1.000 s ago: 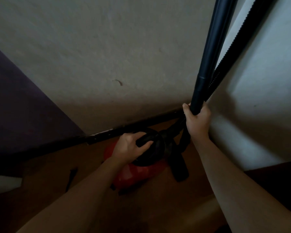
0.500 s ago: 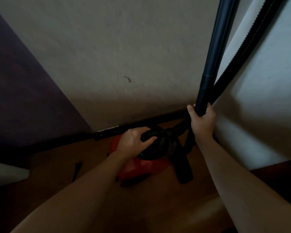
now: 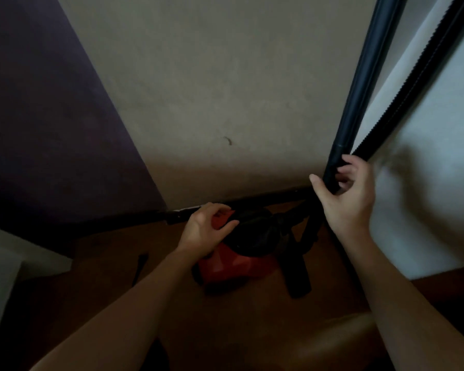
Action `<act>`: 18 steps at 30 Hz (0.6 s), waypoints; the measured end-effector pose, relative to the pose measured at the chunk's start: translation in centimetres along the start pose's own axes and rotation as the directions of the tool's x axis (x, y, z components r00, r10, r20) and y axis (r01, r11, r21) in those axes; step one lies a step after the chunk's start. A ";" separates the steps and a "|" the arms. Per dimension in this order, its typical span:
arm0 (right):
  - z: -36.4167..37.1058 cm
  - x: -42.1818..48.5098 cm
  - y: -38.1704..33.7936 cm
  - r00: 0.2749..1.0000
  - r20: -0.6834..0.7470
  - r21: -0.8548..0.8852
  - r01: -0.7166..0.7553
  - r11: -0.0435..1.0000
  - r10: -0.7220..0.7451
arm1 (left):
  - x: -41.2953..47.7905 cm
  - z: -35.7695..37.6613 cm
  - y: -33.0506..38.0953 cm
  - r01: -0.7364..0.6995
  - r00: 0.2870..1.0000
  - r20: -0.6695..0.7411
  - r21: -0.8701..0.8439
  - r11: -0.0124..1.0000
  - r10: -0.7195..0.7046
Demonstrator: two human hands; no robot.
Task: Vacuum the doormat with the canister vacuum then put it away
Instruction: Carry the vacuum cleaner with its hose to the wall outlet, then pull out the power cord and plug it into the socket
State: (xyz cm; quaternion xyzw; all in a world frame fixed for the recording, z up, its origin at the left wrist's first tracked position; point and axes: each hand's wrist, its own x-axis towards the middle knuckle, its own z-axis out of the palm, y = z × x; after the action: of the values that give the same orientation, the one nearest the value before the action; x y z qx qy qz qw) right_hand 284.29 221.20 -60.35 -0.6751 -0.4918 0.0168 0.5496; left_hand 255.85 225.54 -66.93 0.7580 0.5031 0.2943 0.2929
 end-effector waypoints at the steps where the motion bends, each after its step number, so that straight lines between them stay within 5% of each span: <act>1: 0.0 -0.4 -1.1 0.998 0.007 -0.007 0.066 0.998 -0.066 | -0.3 -0.7 -0.1 0.004 1.000 -0.007 0.001 1.000 -0.004; 7: 3.1 -2.7 -2.4 0.943 0.316 0.108 0.068 0.992 -0.099 | -2.2 -4.1 -1.0 0.071 0.996 -0.056 -0.002 0.997 -0.071; 12: 6.2 -5.5 -4.2 0.776 0.630 0.001 0.051 0.999 -0.040 | -5.1 -7.9 0.4 0.214 0.976 -0.057 0.027 0.976 -0.213; 14: 6.7 -6.5 -5.3 0.654 0.757 -0.055 0.074 0.996 -0.007 | -6.2 -9.1 0.7 0.257 0.965 -0.063 0.022 0.966 -0.255; 18: 7.9 -8.0 -6.4 0.503 0.864 -0.088 0.211 0.973 -0.031 | -8.0 -9.5 -1.0 0.251 0.967 -0.056 0.010 0.968 -0.250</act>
State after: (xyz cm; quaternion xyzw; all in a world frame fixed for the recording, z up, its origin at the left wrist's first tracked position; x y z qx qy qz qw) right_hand 271.59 220.91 -62.69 -0.5894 -0.7442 0.2641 0.1706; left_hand 245.66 219.76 -62.61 0.6827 0.6048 0.2711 0.3077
